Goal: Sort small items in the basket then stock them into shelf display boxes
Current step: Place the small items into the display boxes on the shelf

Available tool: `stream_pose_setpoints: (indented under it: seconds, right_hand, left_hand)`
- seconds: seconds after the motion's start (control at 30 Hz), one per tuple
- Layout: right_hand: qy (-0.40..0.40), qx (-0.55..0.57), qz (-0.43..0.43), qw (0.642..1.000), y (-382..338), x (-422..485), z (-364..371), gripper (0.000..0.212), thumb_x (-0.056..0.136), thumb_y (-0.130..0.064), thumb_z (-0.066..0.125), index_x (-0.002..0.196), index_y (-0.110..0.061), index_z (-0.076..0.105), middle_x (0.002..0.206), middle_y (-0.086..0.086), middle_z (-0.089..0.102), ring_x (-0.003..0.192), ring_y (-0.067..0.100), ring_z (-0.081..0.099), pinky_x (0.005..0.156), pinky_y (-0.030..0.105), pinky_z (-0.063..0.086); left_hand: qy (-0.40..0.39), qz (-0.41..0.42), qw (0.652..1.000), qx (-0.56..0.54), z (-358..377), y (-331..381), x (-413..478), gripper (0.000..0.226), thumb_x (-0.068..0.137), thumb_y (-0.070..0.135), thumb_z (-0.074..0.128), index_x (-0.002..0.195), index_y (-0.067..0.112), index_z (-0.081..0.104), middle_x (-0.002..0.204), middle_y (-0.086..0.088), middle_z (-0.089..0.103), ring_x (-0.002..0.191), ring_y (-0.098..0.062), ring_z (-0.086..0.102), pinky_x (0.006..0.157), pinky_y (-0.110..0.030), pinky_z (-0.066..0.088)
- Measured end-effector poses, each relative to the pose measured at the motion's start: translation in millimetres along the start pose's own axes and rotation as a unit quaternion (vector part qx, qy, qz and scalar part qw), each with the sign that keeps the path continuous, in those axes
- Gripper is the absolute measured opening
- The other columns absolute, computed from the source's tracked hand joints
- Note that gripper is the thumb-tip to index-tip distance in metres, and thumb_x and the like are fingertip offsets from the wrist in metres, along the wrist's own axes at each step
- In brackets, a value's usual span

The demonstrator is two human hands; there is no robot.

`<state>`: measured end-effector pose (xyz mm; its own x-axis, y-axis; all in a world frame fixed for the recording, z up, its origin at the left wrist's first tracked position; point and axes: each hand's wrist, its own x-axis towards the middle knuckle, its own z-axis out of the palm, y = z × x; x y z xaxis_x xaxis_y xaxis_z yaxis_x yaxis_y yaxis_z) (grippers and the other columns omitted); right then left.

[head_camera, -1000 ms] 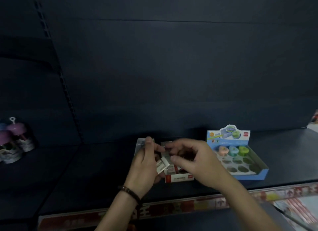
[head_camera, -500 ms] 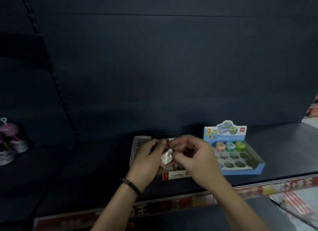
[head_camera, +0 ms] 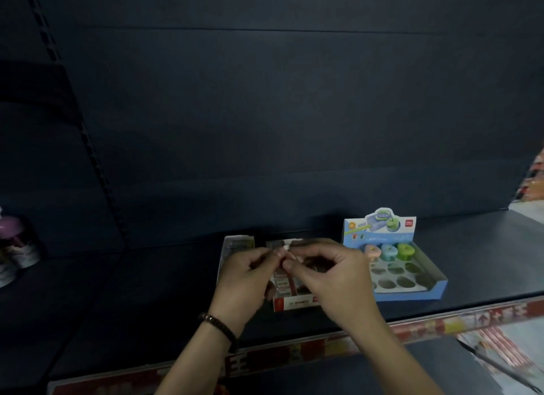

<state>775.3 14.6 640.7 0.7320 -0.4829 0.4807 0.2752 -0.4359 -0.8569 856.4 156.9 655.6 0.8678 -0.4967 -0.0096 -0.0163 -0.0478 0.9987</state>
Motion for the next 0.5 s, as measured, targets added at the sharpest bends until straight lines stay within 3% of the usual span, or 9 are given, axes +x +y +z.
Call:
stream_pose_setpoints:
  seconds: [0.17,0.27,0.37,0.43,0.5]
  right_hand:
    - [-0.046,-0.028,0.010,0.998,2,8,-11,0.024,0.079,-0.005,0.090,0.091,-0.025,0.086,0.090,-0.013,0.081,0.088,0.008,0.078,0.081,0.030,0.063]
    - [-0.036,-0.113,-0.014,0.993,1,18,-16,0.024,0.080,-0.009,0.088,0.091,-0.031,0.085,0.087,-0.019,0.078,0.085,0.004,0.075,0.076,0.021,0.059]
    - [-0.041,-0.262,-0.070,0.962,10,46,-19,0.016,0.083,-0.020,0.084,0.094,-0.032,0.082,0.089,-0.017,0.077,0.083,0.004,0.070,0.078,0.024,0.055]
    - [-0.074,-0.342,-0.089,0.933,22,70,-19,0.016,0.086,-0.019,0.079,0.098,-0.028,0.081,0.094,-0.009,0.079,0.087,0.014,0.072,0.080,0.033,0.055]
    - [-0.123,-0.395,-0.089,0.906,36,91,-17,0.017,0.089,-0.015,0.074,0.101,-0.025,0.081,0.099,-0.002,0.080,0.094,0.025,0.074,0.077,0.029,0.051]
  left_hand:
    - [-0.015,0.034,0.999,0.038,2,-4,6,0.021,0.105,0.020,0.062,0.098,0.025,0.081,0.076,0.004,0.075,0.054,0.001,0.060,0.049,-0.013,0.043]
    - [-0.033,0.051,0.996,0.063,2,-3,9,0.019,0.104,0.019,0.063,0.099,0.028,0.079,0.085,0.008,0.077,0.067,0.002,0.066,0.057,-0.012,0.046]
    - [-0.010,0.099,0.976,0.193,-2,-8,11,0.019,0.099,0.018,0.070,0.103,0.037,0.069,0.101,0.017,0.072,0.094,0.006,0.066,0.080,-0.016,0.053]
    - [-0.043,0.102,0.944,0.311,-4,-9,6,0.035,0.097,0.013,0.068,0.110,0.044,0.059,0.110,0.023,0.062,0.103,0.009,0.060,0.079,-0.009,0.050]
    - [-0.081,0.104,0.937,0.323,-5,-12,6,0.045,0.098,0.003,0.061,0.121,0.042,0.057,0.119,0.021,0.058,0.103,0.007,0.059,0.075,-0.005,0.047]
